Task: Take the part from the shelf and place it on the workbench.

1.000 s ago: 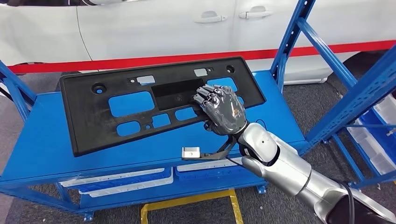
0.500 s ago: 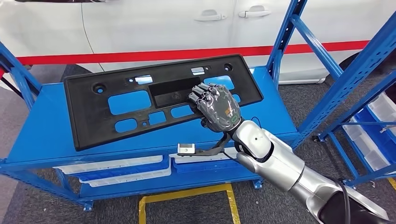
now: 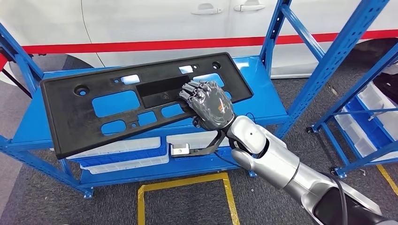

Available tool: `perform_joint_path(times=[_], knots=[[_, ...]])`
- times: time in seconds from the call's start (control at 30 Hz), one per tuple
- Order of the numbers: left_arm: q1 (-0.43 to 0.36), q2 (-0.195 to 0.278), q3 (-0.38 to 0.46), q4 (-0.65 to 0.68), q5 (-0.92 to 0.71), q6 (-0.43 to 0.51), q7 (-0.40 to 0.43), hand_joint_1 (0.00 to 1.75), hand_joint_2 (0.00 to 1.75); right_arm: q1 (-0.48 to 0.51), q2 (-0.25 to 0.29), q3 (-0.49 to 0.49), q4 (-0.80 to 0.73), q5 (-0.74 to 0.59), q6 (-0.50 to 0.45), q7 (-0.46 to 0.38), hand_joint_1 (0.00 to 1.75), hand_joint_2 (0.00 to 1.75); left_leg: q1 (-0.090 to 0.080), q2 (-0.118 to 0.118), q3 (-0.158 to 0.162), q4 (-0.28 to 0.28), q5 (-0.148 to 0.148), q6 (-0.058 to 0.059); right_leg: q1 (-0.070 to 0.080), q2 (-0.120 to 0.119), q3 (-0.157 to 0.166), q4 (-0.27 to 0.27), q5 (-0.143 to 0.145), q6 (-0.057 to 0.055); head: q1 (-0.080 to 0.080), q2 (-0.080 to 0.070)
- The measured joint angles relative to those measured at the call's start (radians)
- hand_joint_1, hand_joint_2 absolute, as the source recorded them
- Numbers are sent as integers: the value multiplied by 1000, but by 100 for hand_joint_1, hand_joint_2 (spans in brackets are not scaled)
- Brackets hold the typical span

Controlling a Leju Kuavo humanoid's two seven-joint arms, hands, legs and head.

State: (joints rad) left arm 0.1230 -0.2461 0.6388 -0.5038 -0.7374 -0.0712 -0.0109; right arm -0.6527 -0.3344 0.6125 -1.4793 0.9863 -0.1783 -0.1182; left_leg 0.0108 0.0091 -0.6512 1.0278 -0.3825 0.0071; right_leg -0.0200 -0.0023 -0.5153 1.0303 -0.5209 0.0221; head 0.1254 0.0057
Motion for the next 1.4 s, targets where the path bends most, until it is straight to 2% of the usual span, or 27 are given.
perform_joint_path(times=[0.07, 0.1, 0.17, 0.2, 0.23, 0.3, 0.37, 0.43, 0.47, 0.53, 0.57, 0.63, 0.7, 0.73, 0.8, 0.87, 0.93, 0.97, 1.03, 1.07, 1.13, 1.2, 1.23, 1.27, 1.3, 1.37, 1.4], knots=[[-7, 0, 20, 15, -8, 3, -4, 0, 175, -11, 9, 6, 2, -8, 6, -1, 175, 175, 3, -2, -11, 13, -18, -13, -2, -4, -15, -5, 21, -20, 0, 0], [-9, 0, 29, 21, -10, 5, -4, 0, 175, -16, 13, 8, 4, -12, 9, -2, 175, 175, 5, -3, -23, 41, -54, -18, -4, -7, -26, -8, 34, -30, -1, 0], [-12, 0, 45, 29, -14, 7, -5, 0, 175, -25, 20, 10, 8, -19, 12, -4, 175, 175, 7, -4, -57, 150, -156, -26, -3, -9, -55, -8, 59, -42, -1, 0], [-13, 0, 53, 32, -16, 7, -5, 0, 175, -27, 24, 10, 11, -20, 13, -4, 175, 175, 8, -4, -70, 212, -191, -30, -2, -9, -72, -7, 72, -44, -1, 0], [-14, -1, 61, 33, -18, 5, -4, 0, 175, -27, 28, 10, 14, -21, 13, -5, 175, 175, 8, -4, -74, 261, -204, -32, -1, -9, -90, -6, 84, -43, -1, 0], [-17, -3, 81, 33, -28, -5, 1, 0, 175, -28, 32, 11, 18, -24, 14, -6, 175, 175, 9, -4, -41, 273, -165, -33, 0, -10, -124, -2, 108, -38, -1, 0], [-20, -6, 105, 29, -46, -20, 6, 0, 175, -32, 37, 12, 21, -30, 16, -7, 175, 175, 8, -5, 58, 161, -129, -28, 0, -10, -153, 5, 129, -30, -1, 0], [-22, -11, 128, 23, -61, -30, 9, 0, 175, -39, 42, 13, 24, -36, 17, -7, 175, 175, 5, -9, 153, 26, -146, -17, 2, -11, -168, 9, 148, -19, -1, 0], [-22, -13, 138, 21, -65, -32, 10, 0, 175, -42, 44, 13, 25, -37, 18, -6, 175, 175, 2, -11, 172, -9, -158, -10, 2, -11, -169, 8, 158, -13, -1, 0], [-23, -17, 153, 20, -70, -36, 11, 0, 175, -45, 47, 14, 28, -37, 20, -6, 175, 175, 0, -10, 165, -22, -146, 6, 0, -12, -170, 0, 175, 0, 0, 0], [-23, -20, 158, 19, -71, -36, 11, 0, 175, -45, 48, 14, 30, -37, 20, -7, 175, 175, 1, -8, 156, -24, -135, 15, -1, -11, -176, 6, 162, 6, 0, 0], [-24, -23, 167, 17, -71, -37, 11, 0, 175, -46, 48, 15, 34, -37, 22, -7, 175, 175, 3, -2, 131, -28, -107, 34, -3, -7, -202, 73, 77, 13, 0, 0], [-24, -26, 173, 15, -71, -37, 11, 0, 175, -46, 48, 17, 36, -37, 23, -6, 175, 175, -1, 1, 98, -26, -79, 43, -3, -5, -234, 203, -21, 18, 0, 0], [-23, -27, 174, 15, -71, -37, 11, 0, 175, -45, 49, 18, 38, -37, 23, -6, 175, 175, -3, 1, 79, -23, -65, 43, -3, -4, -240, 260, -39, 20, 0, 0], [-23, -27, 177, 15, -71, -37, 11, 0, 175, -45, 49, 20, 41, -37, 23, -7, 175, 175, -6, 1, 39, -15, -41, 42, -2, -3, -206, 288, -8, 18, -1, 0], [-23, -30, 179, 15, -72, -37, 12, 0, 175, -47, 49, 20, 43, -37, 23, -7, 175, 175, -9, 0, 7, -6, -21, 38, 2, -3, -105, 184, 24, 6, -1, 0], [-24, -34, 180, 14, -72, -37, 11, 0, 175, -53, 51, 21, 42, -37, 23, -7, 175, 175, -12, 0, -10, -1, -3, 29, 9, -5, -8, 47, 2, -7, -1, 0], [-24, -35, 182, 14, -72, -37, 11, 0, 175, -56, 52, 21, 42, -37, 24, -7, 175, 175, -12, 1, -12, -2, 6, 22, 14, -6, 15, 6, -11, -13, -1, 0], [-23, -36, 185, 13, -72, -37, 12, 0, 175, -60, 53, 22, 43, -38, 25, -7, 175, 175, -10, 1, -16, -10, 24, 10, 14, -9, 10, -13, 3, -25, 0, 0], [-22, -36, 187, 13, -72, -37, 12, 0, 175, -62, 54, 23, 44, -38, 25, -7, 175, 175, -9, 0, -22, -7, 18, 4, 11, -10, 2, -20, 16, -33, 0, 0], [-22, -36, 191, 13, -72, -37, 12, 0, 175, -63, 57, 26, 45, -38, 26, -7, 175, 175, -7, -3, -44, 45, -57, -6, 4, -13, -26, -29, 47, -48, -1, 0], [-22, -36, 193, 13, -72, -37, 13, 0, 175, -63, 61, 27, 46, -38, 27, -7, 175, 175, -2, -5, -70, 164, -163, -17, 5, -14, -59, -28, 75, -53, -1, 0], [-22, -36, 193, 13, -72, -37, 13, 0, 175, -63, 61, 27, 46, -38, 27, -7, 175, 175, 0, -5, -75, 223, -186, -21, 5, -14, -76, -26, 89, -51, -1, 0], [-22, -36, 194, 13, -75, -38, 13, 0, 175, -62, 61, 28, 47, -38, 27, -7, 175, 175, 3, -5, -73, 265, -185, -25, 5, -15, -94, -24, 102, -49, -1, 0], [-22, -36, 194, 12, -77, -39, 14, 0, 175, -62, 62, 28, 48, -38, 28, -7, 175, 175, 5, -5, -57, 278, -161, -29, 4, -15, -111, -20, 114, -45, -1, 0], [-24, -36, 197, 9, -89, -44, 15, 0, 175, -63, 62, 28, 50, -39, 30, -7, 175, 175, 11, -5, 24, 203, -113, -34, 1, -16, -147, -7, 135, -35, -1, 0], [-24, -37, 200, 6, -96, -47, 15, 0, 175, -65, 63, 28, 51, -41, 31, -7, 175, 175, 12, -6, 82, 128, -116, -35, 0, -15, -162, 2, 142, -29, -1, 0]])
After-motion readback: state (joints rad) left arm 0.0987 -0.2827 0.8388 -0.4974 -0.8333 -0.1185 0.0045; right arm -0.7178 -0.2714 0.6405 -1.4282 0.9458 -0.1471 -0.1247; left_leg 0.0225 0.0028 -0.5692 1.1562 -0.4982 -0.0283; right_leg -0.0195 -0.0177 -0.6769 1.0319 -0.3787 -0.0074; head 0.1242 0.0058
